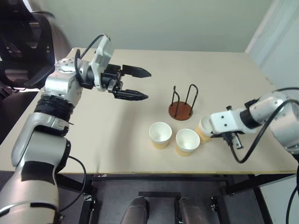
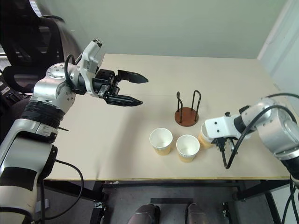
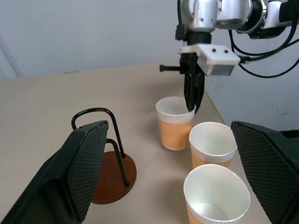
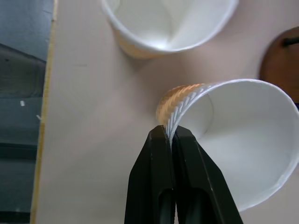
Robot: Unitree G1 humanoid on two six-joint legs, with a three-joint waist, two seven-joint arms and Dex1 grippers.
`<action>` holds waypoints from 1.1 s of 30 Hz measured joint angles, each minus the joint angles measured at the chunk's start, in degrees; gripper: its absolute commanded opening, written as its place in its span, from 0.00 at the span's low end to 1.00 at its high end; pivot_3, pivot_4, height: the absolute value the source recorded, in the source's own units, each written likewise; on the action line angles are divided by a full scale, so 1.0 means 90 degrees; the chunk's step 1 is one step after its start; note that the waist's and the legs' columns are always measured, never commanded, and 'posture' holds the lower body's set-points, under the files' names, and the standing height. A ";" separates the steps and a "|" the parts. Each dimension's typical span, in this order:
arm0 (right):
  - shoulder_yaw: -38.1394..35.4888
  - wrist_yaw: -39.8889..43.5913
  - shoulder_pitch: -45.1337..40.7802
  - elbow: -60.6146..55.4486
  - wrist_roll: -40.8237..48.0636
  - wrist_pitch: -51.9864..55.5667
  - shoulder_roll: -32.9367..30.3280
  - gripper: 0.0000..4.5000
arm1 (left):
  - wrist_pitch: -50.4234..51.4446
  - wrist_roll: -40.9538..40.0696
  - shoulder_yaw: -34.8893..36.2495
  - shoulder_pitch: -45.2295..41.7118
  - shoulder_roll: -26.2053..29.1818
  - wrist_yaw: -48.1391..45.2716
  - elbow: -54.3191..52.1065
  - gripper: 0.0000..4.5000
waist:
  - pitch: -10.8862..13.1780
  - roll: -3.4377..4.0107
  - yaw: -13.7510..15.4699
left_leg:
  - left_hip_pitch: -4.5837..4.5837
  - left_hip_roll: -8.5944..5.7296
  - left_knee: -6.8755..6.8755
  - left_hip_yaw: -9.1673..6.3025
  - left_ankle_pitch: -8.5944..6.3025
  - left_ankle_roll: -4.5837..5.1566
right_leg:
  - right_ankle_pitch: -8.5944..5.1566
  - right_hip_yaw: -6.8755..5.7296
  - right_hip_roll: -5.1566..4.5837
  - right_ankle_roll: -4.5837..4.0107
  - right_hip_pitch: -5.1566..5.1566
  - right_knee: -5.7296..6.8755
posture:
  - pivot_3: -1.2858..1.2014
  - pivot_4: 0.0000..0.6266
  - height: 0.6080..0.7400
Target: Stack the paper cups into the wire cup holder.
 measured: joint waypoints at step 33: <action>0.0392 0.0200 -0.3514 0.3486 -0.0965 -0.1705 0.2118 0.01 | -0.0206 0.0143 -0.0262 -0.0241 -0.0048 -0.0001 0.0713 1.00 | 0.0004 0.0006 0.0007 | -0.0038 -0.0002 -0.0021 -0.0034 -0.0003 -0.0013 | -0.0016 -0.0028 -0.0002 -0.0028 -0.0043 0.0005 | 0.52 0.24 1.00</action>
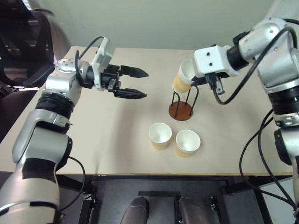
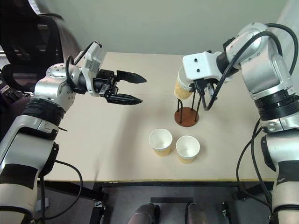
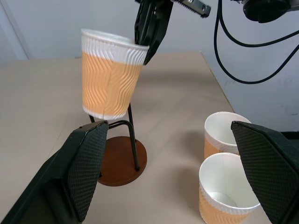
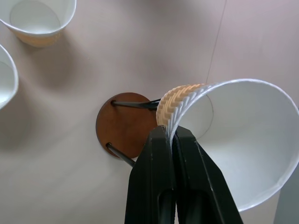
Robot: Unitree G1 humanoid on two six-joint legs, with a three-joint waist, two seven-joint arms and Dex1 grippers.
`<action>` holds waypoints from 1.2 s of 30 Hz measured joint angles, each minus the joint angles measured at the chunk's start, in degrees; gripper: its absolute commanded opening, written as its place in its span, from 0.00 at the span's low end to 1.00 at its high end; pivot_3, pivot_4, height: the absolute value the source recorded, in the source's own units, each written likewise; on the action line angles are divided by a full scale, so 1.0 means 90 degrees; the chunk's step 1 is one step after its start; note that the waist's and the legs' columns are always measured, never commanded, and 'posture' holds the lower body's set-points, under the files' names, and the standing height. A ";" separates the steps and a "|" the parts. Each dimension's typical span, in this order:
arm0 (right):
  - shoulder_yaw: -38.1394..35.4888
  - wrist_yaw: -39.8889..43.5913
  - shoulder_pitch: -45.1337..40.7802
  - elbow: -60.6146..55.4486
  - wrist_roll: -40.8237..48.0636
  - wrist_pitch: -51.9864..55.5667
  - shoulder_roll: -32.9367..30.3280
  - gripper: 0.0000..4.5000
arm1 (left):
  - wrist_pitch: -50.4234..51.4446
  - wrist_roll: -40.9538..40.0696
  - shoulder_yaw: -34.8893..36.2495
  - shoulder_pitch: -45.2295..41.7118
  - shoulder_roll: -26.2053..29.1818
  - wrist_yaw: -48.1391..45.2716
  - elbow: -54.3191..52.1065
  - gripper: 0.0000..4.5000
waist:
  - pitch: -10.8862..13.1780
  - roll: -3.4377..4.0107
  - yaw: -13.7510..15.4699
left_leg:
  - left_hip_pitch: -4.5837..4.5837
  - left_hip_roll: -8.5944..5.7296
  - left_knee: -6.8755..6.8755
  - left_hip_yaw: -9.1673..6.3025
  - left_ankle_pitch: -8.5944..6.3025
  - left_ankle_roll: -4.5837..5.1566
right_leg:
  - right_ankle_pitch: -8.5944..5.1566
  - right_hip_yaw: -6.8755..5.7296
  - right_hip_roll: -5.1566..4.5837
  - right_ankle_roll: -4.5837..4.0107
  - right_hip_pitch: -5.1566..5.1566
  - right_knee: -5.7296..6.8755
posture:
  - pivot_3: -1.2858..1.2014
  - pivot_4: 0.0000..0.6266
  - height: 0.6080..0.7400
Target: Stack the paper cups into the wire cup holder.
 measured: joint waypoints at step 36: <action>0.0059 0.0046 0.0229 0.0195 -0.0620 -0.0904 0.0033 0.01 | -0.0049 -0.0006 0.0003 0.0053 0.0104 0.0000 -0.0016 1.00 | 0.0000 0.0001 -0.0033 | -0.0003 0.0001 0.0000 -0.0019 0.0008 -0.0015 | -0.0002 -0.0008 0.0003 -0.0008 -0.0007 0.0012 | 0.52 0.24 1.00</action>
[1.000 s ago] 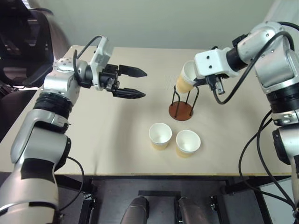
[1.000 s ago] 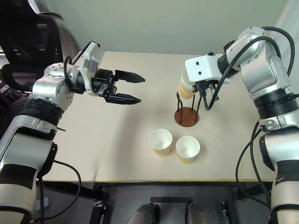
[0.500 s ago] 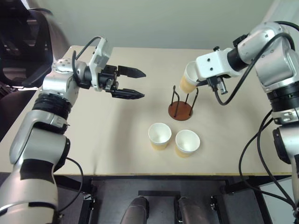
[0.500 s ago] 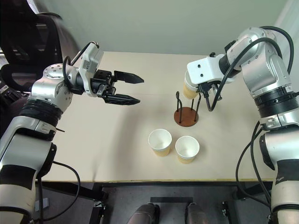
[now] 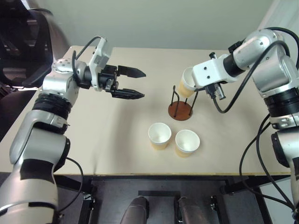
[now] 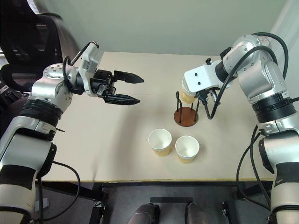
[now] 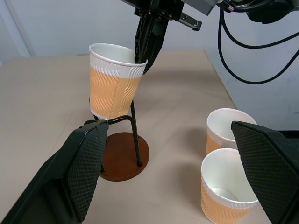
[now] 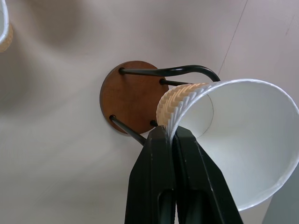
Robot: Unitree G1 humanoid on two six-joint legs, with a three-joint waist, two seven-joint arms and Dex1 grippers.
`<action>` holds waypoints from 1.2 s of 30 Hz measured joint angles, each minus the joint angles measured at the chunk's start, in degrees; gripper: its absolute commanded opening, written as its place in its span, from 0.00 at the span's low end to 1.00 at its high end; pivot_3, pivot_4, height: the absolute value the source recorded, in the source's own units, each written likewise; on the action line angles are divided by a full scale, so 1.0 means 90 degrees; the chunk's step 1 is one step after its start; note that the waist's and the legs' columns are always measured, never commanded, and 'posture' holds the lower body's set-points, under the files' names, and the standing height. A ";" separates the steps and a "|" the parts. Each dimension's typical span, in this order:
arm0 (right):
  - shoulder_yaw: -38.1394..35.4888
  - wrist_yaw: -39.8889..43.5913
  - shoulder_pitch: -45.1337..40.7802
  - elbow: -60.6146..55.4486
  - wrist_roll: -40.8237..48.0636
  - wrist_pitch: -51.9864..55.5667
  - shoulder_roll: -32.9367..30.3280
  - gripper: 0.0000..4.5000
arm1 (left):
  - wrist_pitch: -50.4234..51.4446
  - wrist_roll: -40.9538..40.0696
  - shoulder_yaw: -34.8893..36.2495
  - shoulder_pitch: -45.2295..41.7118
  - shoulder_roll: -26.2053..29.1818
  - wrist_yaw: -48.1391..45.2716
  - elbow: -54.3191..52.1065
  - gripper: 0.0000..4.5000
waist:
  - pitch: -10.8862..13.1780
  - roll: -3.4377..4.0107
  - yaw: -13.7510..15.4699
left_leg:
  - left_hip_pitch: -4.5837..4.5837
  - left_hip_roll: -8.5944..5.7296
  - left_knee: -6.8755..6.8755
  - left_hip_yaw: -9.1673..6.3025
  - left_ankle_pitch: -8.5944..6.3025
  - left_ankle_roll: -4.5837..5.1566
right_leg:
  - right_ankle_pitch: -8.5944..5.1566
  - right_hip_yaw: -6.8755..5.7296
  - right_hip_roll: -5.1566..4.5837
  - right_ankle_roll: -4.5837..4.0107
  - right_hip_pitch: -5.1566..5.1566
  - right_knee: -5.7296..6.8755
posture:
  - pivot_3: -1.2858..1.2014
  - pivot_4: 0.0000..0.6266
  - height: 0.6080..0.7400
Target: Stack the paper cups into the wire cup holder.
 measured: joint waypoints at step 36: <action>-0.1160 0.0125 0.1961 -0.4995 0.3654 0.6322 -0.1662 0.85 | -0.0014 -0.0598 -0.1542 0.0419 0.0943 -0.0005 -0.1395 1.00 | -0.0001 -0.0002 0.0021 | 0.0015 -0.0001 0.0006 0.0005 0.0020 -0.0032 | -0.0019 0.0003 0.0006 -0.0022 0.0007 0.0035 | 0.52 0.24 1.00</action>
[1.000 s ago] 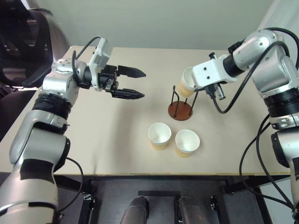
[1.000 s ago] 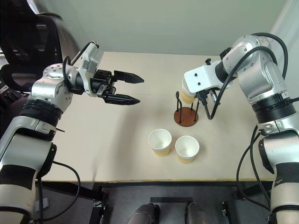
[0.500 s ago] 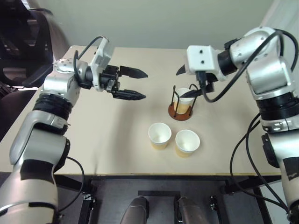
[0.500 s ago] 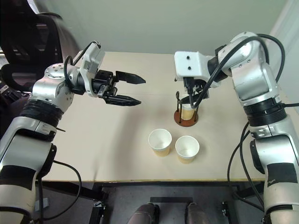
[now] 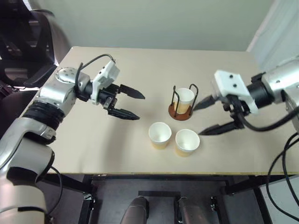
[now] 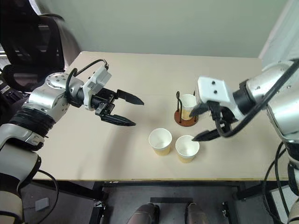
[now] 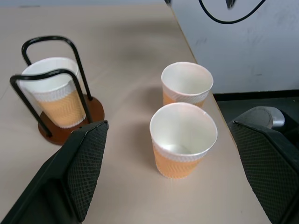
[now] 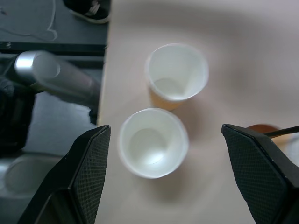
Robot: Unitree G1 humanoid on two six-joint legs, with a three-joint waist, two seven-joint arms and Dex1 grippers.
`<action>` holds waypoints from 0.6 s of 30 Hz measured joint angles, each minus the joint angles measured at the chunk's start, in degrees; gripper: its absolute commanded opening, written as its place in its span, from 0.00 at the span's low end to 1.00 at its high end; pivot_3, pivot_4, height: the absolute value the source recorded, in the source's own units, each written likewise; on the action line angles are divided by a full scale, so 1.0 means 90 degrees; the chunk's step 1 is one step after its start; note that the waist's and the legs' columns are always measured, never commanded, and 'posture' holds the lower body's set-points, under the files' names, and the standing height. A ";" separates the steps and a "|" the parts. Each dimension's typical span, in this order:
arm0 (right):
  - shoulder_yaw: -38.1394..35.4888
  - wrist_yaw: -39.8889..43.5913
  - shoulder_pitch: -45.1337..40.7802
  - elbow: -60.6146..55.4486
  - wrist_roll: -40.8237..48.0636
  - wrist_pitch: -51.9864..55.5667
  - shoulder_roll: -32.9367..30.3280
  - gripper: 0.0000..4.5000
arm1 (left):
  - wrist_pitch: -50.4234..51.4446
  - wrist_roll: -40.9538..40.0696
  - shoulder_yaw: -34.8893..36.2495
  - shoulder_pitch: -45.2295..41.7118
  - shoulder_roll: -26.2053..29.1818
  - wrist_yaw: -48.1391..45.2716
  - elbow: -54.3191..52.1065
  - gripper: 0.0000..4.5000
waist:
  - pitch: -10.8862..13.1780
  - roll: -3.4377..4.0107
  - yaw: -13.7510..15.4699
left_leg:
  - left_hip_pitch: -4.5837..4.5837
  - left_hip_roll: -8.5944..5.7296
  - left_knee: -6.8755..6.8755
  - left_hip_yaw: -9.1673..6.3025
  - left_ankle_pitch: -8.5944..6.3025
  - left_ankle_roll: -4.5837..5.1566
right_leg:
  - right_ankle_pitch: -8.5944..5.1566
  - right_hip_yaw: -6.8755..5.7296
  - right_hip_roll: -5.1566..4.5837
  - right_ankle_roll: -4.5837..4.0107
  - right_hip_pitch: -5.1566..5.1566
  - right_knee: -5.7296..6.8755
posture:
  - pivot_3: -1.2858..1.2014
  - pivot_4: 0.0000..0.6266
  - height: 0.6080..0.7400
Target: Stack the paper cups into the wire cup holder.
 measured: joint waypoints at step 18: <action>0.1387 -0.0554 0.0658 -0.0439 -0.1219 -0.2097 -0.0254 0.85 | 0.0037 -0.0163 -0.0083 -0.0091 -0.0039 0.0000 -0.0009 1.00 | 0.0000 -0.0001 -0.0029 | 0.0031 0.0007 0.0009 -0.0015 0.0018 -0.0007 | 0.0000 0.0002 0.0015 -0.0006 0.0008 0.0054 | 0.52 0.24 1.00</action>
